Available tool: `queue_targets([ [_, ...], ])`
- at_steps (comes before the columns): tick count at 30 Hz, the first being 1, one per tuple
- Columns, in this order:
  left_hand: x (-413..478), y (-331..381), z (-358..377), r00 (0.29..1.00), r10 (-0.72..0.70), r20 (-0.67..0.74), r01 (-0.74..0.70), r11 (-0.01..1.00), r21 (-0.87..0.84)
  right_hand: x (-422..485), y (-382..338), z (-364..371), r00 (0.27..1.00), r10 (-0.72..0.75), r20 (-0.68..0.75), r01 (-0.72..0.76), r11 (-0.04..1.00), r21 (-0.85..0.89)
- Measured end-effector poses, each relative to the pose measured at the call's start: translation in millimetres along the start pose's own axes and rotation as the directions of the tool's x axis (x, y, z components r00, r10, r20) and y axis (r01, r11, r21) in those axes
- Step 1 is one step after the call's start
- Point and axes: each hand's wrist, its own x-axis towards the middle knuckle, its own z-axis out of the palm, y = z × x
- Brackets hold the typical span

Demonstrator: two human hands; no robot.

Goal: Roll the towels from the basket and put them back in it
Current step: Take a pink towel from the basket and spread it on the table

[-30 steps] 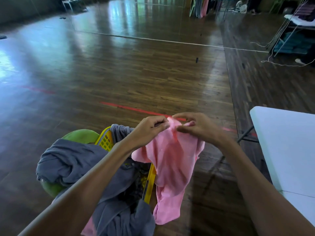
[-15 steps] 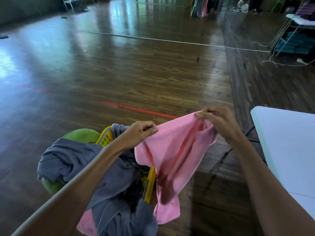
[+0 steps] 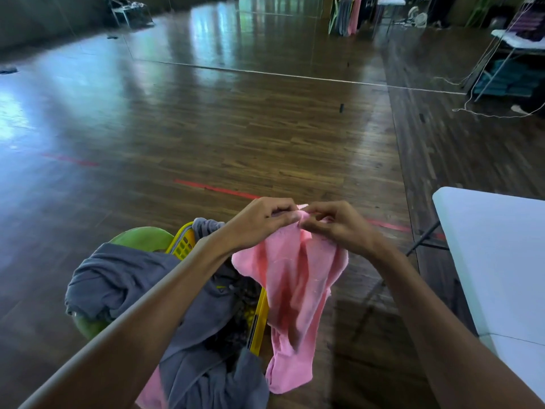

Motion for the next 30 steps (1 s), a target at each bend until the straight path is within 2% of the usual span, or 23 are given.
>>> queue_targets([
  [2, -1.6, -0.5, -1.0, 1.000, -0.006, 0.016, 0.006, 1.000, -0.010, -1.8, 0.4, 0.5, 1.000, -0.002, -0.024, 0.002, 1.000, 0.005],
  [5, -7.4, -6.9, -4.2, 0.998, -0.055, 0.003, 0.055, 0.997, -0.057, -4.8, 3.1, -8.1, 0.989, -0.007, -0.145, 0.005, 1.000, -0.012],
  [8, -18.7, -21.7, -12.5, 0.992, -0.115, -0.043, 0.111, 0.991, -0.076, -11.0, 6.6, -26.4, 0.964, 0.042, -0.261, -0.020, 0.996, 0.086],
  [10, -22.7, -26.7, -14.4, 0.991, -0.123, -0.058, 0.118, 0.990, -0.073, -13.2, 5.9, -29.2, 0.968, 0.063, -0.244, -0.047, 0.996, 0.071],
  [14, -12.0, -12.4, -10.0, 0.996, -0.059, -0.061, 0.057, 0.998, -0.038, -5.3, -0.1, -14.9, 0.992, 0.050, -0.115, -0.066, 0.988, -0.140],
  [17, 0.9, 1.5, -3.0, 1.000, 0.001, 0.002, -0.001, 1.000, -0.012, 0.0, -6.0, -1.8, 1.000, 0.018, 0.018, -0.017, 0.999, -0.052],
  [20, 8.0, 7.0, 0.8, 1.000, 0.011, 0.028, -0.012, 1.000, 0.008, 2.1, -3.6, 1.1, 0.999, -0.002, 0.049, -0.001, 0.998, 0.058],
  [23, 16.0, 3.4, 3.3, 0.999, -0.004, 0.035, 0.004, 1.000, 0.003, -0.9, 0.6, -7.0, 1.000, 0.021, -0.016, -0.021, 1.000, 0.021],
  [26, 32.6, -6.1, 7.0, 0.998, -0.049, 0.030, 0.048, 0.999, 0.022, -3.6, 13.5, -24.1, 0.985, 0.067, -0.161, -0.077, 0.995, -0.060],
  [30, 80.2, -10.5, 15.1, 0.978, -0.127, 0.168, 0.144, 0.986, -0.089, 1.6, 34.5, -61.9, 0.955, 0.124, -0.270, -0.138, 0.990, -0.035],
])
